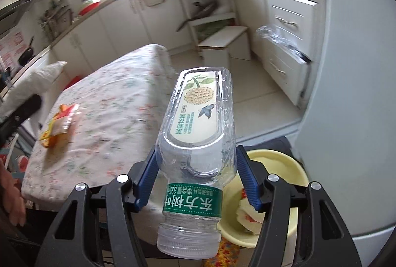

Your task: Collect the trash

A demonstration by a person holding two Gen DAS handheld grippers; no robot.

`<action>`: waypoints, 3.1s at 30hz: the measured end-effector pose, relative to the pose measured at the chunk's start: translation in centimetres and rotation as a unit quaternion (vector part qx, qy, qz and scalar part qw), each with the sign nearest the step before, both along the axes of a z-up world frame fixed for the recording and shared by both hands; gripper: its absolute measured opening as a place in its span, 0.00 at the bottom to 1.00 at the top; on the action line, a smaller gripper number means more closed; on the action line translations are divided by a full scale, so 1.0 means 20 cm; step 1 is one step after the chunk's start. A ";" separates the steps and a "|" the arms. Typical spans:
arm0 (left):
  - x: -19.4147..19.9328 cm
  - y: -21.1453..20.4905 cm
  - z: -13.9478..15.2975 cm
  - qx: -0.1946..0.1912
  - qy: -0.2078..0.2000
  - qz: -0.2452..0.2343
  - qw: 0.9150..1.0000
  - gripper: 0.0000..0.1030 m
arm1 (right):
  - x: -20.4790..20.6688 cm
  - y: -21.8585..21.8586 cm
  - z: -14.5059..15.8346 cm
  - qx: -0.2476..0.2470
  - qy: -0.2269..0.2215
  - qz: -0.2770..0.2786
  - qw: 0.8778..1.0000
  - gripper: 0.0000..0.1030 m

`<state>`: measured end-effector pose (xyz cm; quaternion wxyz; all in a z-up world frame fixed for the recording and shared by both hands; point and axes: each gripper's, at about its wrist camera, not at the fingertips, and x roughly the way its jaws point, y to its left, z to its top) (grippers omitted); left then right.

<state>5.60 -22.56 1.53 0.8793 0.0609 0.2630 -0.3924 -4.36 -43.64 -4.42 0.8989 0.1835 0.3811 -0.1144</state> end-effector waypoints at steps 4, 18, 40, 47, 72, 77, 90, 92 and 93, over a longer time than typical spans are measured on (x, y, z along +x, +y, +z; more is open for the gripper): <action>-0.02 -0.11 0.01 -0.006 0.004 -0.013 1.000 0.08 | -0.02 -0.07 -0.03 0.000 0.010 -0.020 1.000 0.58; -0.09 -0.34 -0.04 -0.002 0.019 -0.040 0.999 0.08 | -0.08 -0.19 -0.05 0.021 0.017 -0.066 0.997 0.60; -0.10 -0.85 -0.21 0.071 0.071 -0.148 0.984 0.46 | -0.44 0.07 0.03 0.038 0.003 -0.017 0.999 0.65; -0.16 -0.85 -0.15 0.084 0.031 -0.140 0.986 0.66 | -0.41 0.08 0.03 0.050 -0.001 -0.019 0.999 0.65; 0.51 1.01 0.07 -0.012 0.033 0.304 0.952 0.85 | 0.05 0.85 0.24 -0.049 -0.087 0.172 0.980 0.78; 0.54 1.22 0.09 -0.033 0.045 0.345 0.937 0.85 | 0.19 1.05 0.29 -0.067 -0.090 0.223 0.968 0.78; 0.52 1.37 0.06 -0.015 0.059 0.349 0.935 0.85 | 0.57 1.43 0.07 -0.214 -0.010 0.314 0.925 0.80; 0.53 1.39 0.06 -0.019 0.061 0.353 0.933 0.85 | 0.63 1.48 0.03 -0.244 -0.003 0.323 0.914 0.80; 0.53 1.40 0.06 -0.020 0.061 0.354 0.933 0.85 | 0.66 1.50 0.01 -0.256 -0.001 0.326 0.910 0.80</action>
